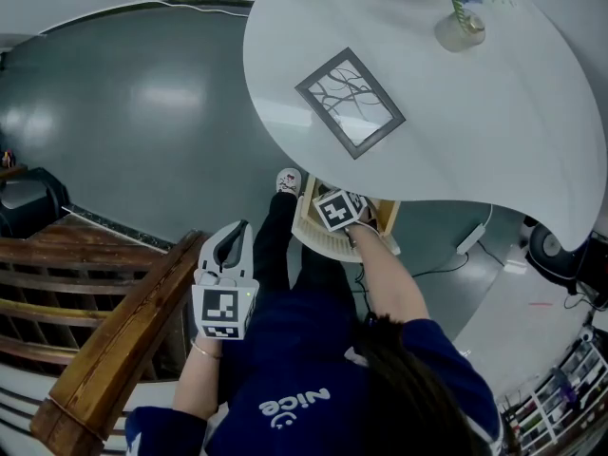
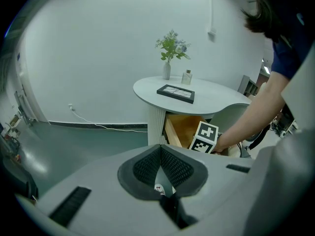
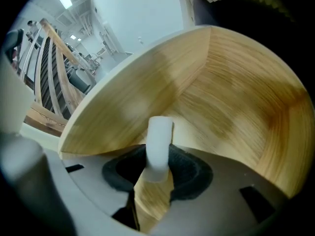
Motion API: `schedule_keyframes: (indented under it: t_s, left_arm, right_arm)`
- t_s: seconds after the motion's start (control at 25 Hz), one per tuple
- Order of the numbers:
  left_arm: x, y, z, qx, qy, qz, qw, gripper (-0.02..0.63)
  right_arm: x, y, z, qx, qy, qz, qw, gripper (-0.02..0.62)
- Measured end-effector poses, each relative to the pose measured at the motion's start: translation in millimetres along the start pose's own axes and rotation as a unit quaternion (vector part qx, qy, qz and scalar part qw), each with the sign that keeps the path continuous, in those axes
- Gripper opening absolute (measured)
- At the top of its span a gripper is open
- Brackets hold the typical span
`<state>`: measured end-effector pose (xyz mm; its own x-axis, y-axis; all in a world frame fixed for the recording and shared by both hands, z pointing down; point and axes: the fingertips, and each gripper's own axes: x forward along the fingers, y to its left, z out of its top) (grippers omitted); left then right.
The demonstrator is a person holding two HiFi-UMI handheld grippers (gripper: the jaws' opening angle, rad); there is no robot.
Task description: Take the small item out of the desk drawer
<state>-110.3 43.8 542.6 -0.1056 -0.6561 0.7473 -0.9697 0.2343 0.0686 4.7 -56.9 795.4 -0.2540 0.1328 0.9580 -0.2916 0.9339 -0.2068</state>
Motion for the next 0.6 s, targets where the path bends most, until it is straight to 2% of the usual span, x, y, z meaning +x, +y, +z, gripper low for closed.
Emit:
schedule_keyframes:
  t_s: [0.28,0.6]
  left_arm:
    - [4,-1,2,-0.001,0.001,-0.008,1.0,0.004]
    - [11,-8,21,0.012,-0.019,-0.023,0.9995,0.003]
  right_arm:
    - [-2,4,-1,-0.013,0.01,0.006,1.0,0.143]
    - [-19,10,-3,-0.027,0.016,0.019,0.999,0.14]
